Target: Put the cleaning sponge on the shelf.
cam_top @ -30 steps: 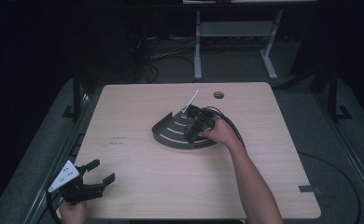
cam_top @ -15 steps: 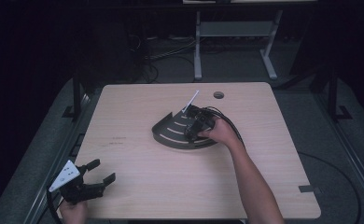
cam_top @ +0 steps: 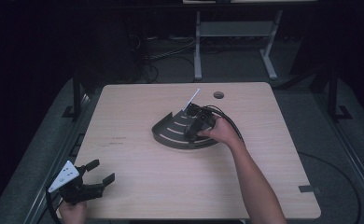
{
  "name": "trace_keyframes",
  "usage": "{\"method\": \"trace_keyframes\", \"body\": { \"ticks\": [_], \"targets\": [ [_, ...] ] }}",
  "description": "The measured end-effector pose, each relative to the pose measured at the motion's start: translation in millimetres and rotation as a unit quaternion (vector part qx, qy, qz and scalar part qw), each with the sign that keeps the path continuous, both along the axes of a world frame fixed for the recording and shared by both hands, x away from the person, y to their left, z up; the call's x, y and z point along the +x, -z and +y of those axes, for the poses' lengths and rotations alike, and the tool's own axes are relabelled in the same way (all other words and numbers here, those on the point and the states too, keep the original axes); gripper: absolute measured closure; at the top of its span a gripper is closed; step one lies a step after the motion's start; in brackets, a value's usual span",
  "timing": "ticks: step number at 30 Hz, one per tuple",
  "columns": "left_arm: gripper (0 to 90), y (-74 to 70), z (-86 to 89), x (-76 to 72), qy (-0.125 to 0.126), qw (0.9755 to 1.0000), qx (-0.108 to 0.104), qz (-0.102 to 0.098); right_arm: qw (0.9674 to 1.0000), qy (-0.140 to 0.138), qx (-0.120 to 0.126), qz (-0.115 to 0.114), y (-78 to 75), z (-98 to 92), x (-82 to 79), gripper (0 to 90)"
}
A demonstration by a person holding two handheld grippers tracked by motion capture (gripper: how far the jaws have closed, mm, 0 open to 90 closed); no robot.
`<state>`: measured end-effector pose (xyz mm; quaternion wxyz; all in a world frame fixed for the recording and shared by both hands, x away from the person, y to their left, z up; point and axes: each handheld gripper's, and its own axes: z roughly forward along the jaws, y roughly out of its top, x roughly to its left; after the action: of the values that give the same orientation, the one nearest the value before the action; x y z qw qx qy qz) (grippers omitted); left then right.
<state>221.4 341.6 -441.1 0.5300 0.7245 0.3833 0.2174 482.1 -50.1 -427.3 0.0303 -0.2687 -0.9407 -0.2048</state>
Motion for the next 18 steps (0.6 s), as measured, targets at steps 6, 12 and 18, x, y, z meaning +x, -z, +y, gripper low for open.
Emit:
{"method": "trace_keyframes", "body": {
  "ticks": [6,12,18],
  "targets": [
    [13.3,0.1,1.0,-0.6,-0.002,1.0000,-0.003,0.000,1.0000,0.004,0.005,-0.007,-7.2,-4.4,-1.8,20.2],
    [13.3,-0.4,-0.3,-1.3,-0.002,1.0000,-0.002,-0.001,0.9998,0.008,0.012,-0.013,-15.9,-9.8,-5.2,20.0],
    [13.3,-0.4,-0.9,-1.4,0.001,1.0000,0.000,-0.001,0.9997,0.009,0.013,-0.017,-21.7,-14.3,-8.1,19.9]
  ]
}}
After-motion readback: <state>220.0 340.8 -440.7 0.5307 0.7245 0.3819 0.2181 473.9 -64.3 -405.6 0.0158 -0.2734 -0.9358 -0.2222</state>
